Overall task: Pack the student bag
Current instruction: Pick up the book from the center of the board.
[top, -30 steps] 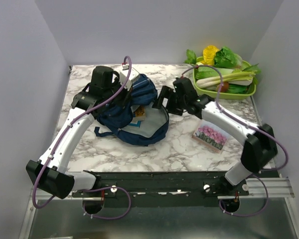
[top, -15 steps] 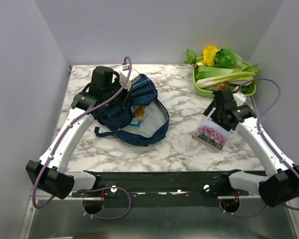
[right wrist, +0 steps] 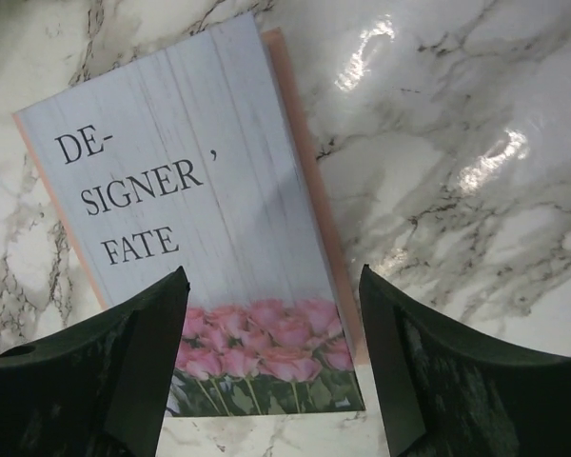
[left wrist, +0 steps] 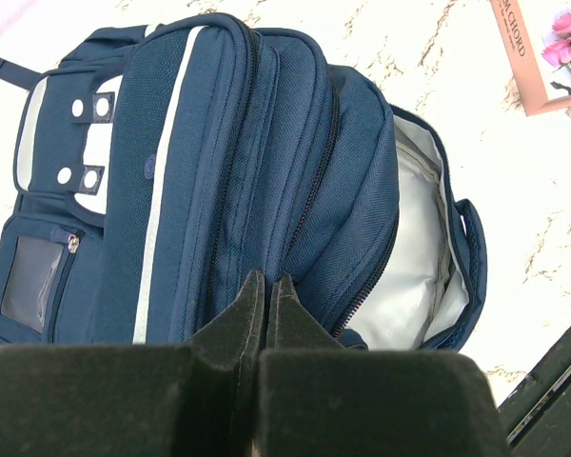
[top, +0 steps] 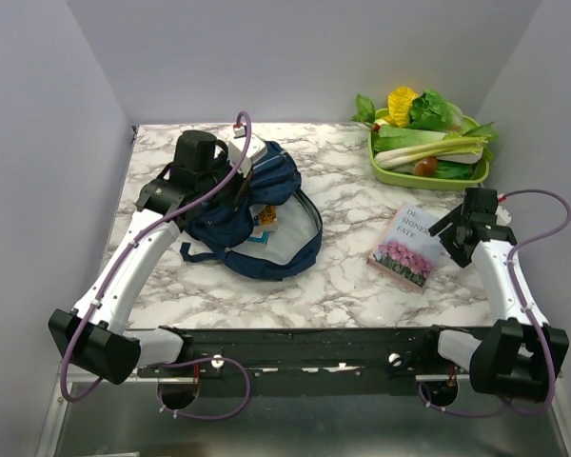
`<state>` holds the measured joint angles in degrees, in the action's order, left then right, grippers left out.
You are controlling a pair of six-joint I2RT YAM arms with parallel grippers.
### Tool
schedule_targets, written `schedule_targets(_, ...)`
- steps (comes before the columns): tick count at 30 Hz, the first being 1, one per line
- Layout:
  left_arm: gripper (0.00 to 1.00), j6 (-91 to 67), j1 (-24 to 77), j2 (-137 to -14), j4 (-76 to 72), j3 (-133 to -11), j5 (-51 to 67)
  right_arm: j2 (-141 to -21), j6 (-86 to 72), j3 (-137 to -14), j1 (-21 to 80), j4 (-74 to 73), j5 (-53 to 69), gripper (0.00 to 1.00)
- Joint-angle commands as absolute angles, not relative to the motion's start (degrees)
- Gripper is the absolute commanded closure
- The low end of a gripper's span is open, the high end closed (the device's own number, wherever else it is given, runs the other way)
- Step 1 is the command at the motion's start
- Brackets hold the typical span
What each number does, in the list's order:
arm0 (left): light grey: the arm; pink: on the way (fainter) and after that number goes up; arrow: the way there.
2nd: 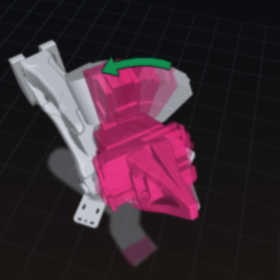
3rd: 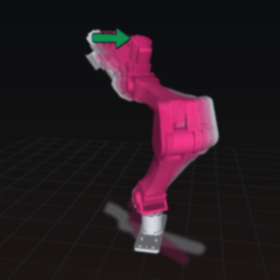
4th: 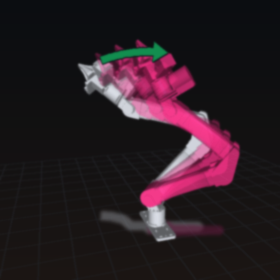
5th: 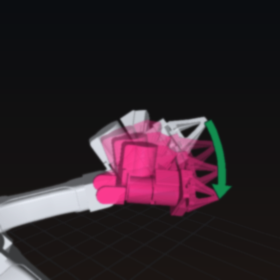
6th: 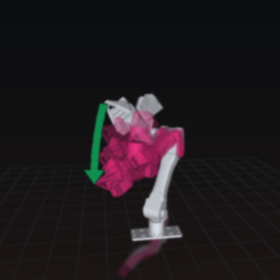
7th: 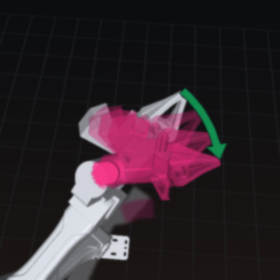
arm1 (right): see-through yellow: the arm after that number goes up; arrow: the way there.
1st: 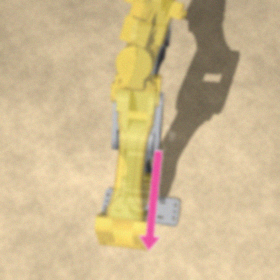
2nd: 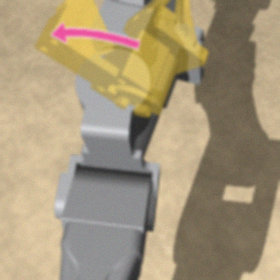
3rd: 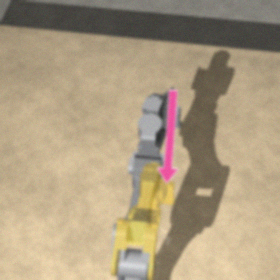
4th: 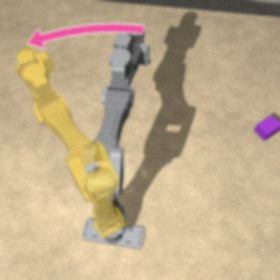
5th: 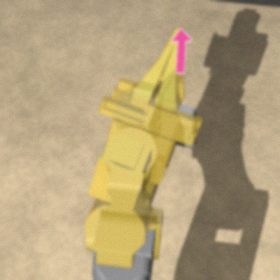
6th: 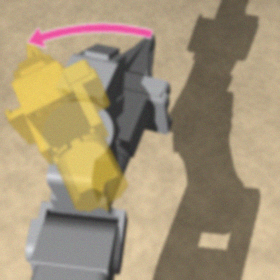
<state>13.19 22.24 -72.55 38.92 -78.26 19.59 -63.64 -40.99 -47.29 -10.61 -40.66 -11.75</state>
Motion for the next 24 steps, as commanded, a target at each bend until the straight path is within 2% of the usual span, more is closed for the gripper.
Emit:
schedule_targets(1, 1.0, 12.31, 22.59, -69.26, 31.55, -79.28, 21.89, -68.28, -38.41, -45.0, -11.42, -32.97, -4.58, 0.26)
schedule_targets(4, 1.0, 12.13, 22.59, -69.52, 31.38, -79.63, 21.88, -71.54, -39.02, -43.34, -12.04, -30.86, -2.3, 0.3)
schedule_targets(15, 1.0, 13.01, 22.59, -69.78, 31.82, -80.25, 21.0, -72.07, -39.55, -36.57, -14.77, -25.41, 1.3, 0.33)
schedule_targets(19, 1.0, 12.75, 22.59, -69.96, 31.64, -80.07, 20.74, -71.28, -40.08, -34.2, -14.85, -21.54, 5.6, 0.46)
schedule_targets(24, 1.0, 12.83, 22.59, -70.31, 31.73, -80.68, 20.22, -66.98, -40.95, -29.02, -14.85, -14.51, 11.77, 0.54)
